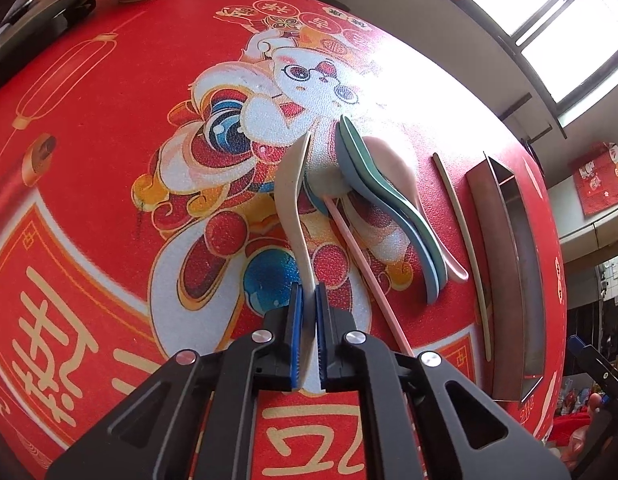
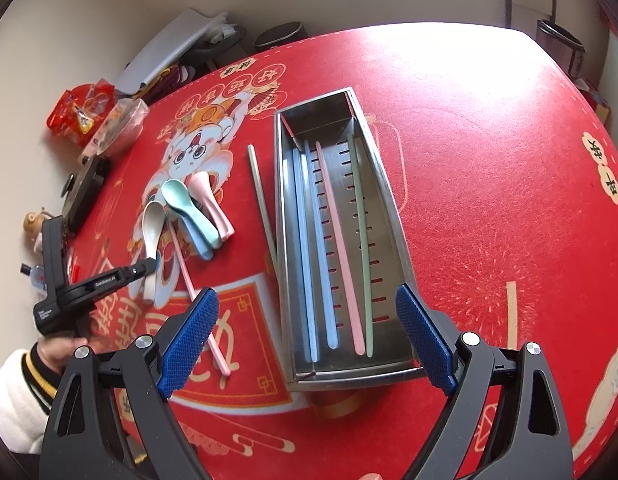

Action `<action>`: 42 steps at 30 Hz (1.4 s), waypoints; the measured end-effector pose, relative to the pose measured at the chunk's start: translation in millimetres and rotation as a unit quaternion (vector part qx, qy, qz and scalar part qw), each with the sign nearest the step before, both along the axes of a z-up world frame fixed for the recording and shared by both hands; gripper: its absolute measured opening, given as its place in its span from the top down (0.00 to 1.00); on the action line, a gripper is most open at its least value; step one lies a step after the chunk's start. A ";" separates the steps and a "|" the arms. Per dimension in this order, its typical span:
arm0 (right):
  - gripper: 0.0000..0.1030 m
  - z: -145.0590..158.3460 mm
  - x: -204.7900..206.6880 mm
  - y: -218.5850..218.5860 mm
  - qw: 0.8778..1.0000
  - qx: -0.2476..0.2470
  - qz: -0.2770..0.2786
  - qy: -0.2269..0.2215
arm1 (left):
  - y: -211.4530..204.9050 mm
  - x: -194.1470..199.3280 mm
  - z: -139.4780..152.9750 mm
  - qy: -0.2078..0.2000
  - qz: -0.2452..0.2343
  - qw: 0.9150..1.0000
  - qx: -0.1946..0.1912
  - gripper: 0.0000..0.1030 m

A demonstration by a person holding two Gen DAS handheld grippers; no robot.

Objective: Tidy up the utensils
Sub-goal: 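Lift the white spoon off the cloth with the left gripper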

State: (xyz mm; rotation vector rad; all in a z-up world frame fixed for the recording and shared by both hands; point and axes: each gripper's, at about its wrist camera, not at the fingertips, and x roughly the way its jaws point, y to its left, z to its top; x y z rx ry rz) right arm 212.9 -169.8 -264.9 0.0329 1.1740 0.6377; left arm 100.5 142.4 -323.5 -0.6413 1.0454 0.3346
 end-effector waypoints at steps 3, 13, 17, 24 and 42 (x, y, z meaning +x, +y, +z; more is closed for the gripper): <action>0.16 -0.7 -0.4 0.3 1.000 -0.001 -0.001 0.003 | -1.9 2.4 -3.5 0.013 -0.006 1.000 0.005 0.94; 0.16 -6.4 0.8 -0.4 1.000 -0.003 -0.002 0.022 | -4.8 -7.1 -1.7 0.013 -0.002 1.000 0.018 0.94; 0.16 -9.5 2.0 3.0 1.000 -0.017 -0.001 0.022 | -2.0 -16.5 0.7 0.004 0.007 1.000 0.014 0.94; 0.16 -8.6 4.1 9.4 1.000 -0.015 0.001 0.026 | -1.2 -29.0 16.4 -0.014 0.013 1.000 0.017 0.94; 0.16 -5.7 8.1 55.7 0.995 0.022 0.088 0.037 | 12.7 -56.1 43.0 -0.050 0.032 0.998 0.037 0.94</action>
